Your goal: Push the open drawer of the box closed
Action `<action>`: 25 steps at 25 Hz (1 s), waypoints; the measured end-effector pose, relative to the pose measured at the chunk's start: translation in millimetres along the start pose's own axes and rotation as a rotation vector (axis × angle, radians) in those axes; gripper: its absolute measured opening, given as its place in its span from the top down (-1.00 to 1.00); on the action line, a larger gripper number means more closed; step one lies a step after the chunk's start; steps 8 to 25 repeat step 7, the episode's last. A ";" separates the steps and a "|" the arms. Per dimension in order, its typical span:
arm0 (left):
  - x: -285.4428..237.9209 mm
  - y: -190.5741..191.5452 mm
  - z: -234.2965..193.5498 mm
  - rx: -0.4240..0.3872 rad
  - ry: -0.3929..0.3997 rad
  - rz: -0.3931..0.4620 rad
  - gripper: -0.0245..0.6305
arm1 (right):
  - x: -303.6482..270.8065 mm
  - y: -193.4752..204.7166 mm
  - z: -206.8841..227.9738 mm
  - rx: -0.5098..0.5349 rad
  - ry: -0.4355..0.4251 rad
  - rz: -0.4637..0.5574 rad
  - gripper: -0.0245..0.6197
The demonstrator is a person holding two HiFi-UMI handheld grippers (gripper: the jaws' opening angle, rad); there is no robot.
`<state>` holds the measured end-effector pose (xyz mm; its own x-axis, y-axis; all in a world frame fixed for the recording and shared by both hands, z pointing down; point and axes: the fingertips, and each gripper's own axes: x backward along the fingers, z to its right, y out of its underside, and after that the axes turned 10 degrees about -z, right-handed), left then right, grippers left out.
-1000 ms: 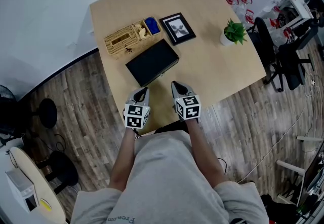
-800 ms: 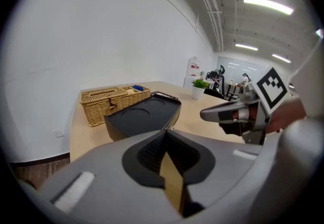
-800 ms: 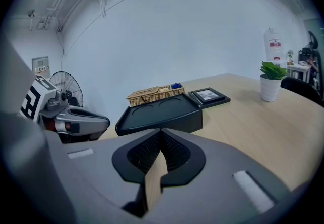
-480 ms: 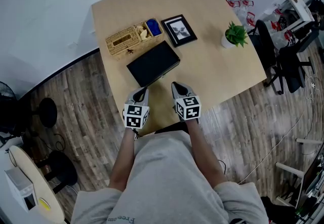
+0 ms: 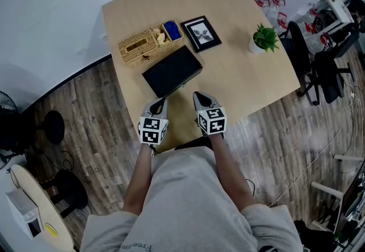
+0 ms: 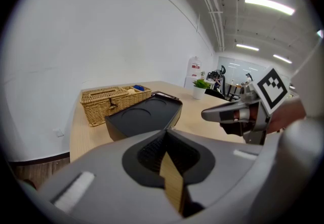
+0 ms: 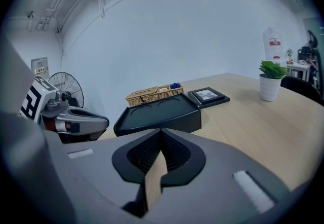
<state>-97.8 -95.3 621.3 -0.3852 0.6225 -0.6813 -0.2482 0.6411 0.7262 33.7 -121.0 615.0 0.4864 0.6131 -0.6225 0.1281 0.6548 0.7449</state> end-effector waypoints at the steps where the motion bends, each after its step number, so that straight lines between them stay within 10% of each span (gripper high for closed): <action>1: 0.4 -0.2 0.1 -0.001 0.000 -0.001 0.77 | 0.6 -0.1 -0.1 -0.001 0.000 -0.001 0.92; 25: 0.9 -0.5 -1.0 -0.002 -0.001 -0.004 0.77 | -0.2 0.7 0.0 -0.005 -0.001 -0.003 0.92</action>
